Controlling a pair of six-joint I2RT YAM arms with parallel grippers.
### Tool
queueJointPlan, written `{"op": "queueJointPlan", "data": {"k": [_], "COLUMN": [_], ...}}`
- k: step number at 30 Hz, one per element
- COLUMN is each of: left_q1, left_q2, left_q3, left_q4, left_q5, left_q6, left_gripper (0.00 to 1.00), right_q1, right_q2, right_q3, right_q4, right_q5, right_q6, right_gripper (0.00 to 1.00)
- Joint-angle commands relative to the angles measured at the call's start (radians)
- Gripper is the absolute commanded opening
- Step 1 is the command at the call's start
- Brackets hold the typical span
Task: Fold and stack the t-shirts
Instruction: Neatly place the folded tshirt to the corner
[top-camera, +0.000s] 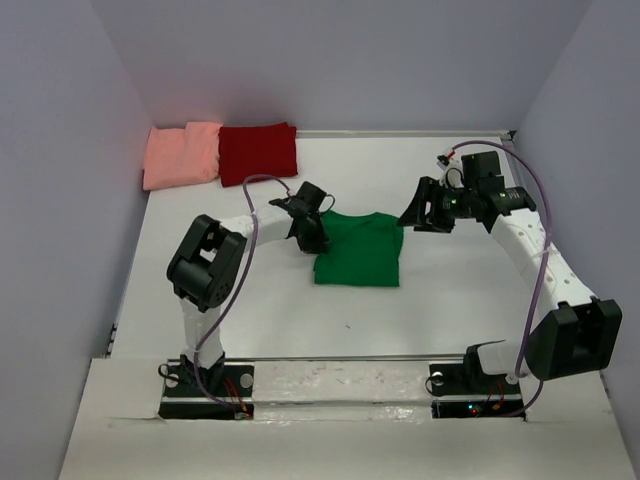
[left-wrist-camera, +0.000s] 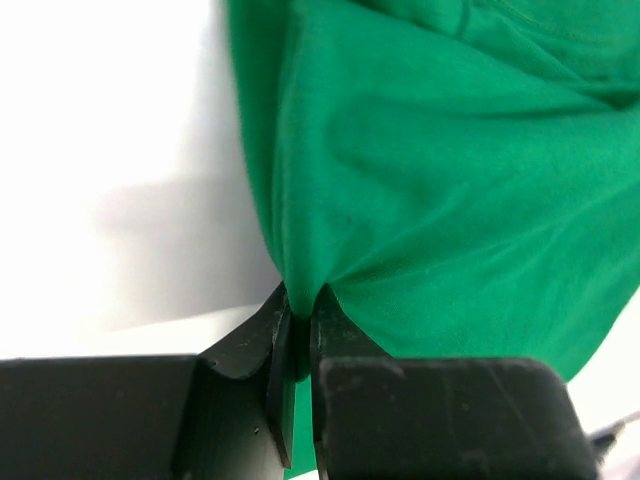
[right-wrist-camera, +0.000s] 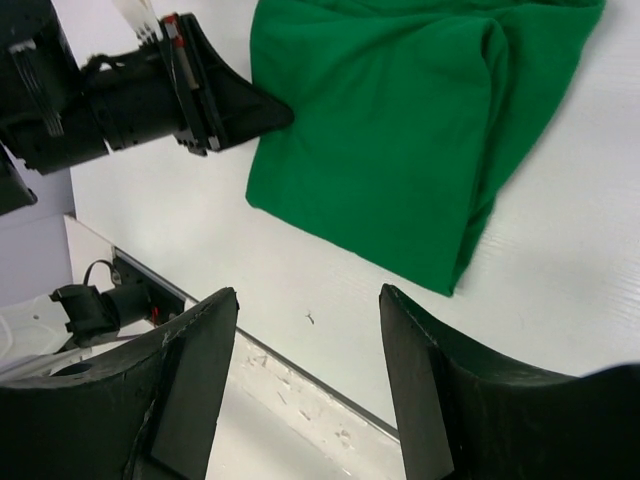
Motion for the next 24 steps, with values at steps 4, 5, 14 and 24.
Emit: {"op": "queueJointPlan", "data": {"k": [4, 5, 14, 24], "left_q1": [0.16, 0.16, 0.283, 0.393], "left_q2": [-0.007, -0.007, -0.038, -0.088], "left_q3": [0.074, 0.084, 0.166, 0.152], "left_q4": [-0.22, -0.237, -0.356, -0.407], "left_q5": [-0.239, -0.24, -0.411, -0.577], "left_q6": [0.122, 0.134, 0.257, 0.339], "left_gripper": [0.0, 0.0, 0.0, 0.0], "right_q1": [0.004, 0.004, 0.004, 0.004], "right_q2": [-0.032, -0.032, -0.031, -0.028], "right_q3": [-0.001, 0.0, 0.005, 0.0], "right_q4": [-0.007, -0.008, -0.013, -0.011], "right_q5": [-0.019, -0.019, -0.042, -0.056], "right_q6": [-0.014, -0.014, -0.01, -0.007], "right_gripper": [0.65, 0.65, 0.65, 0.65]}}
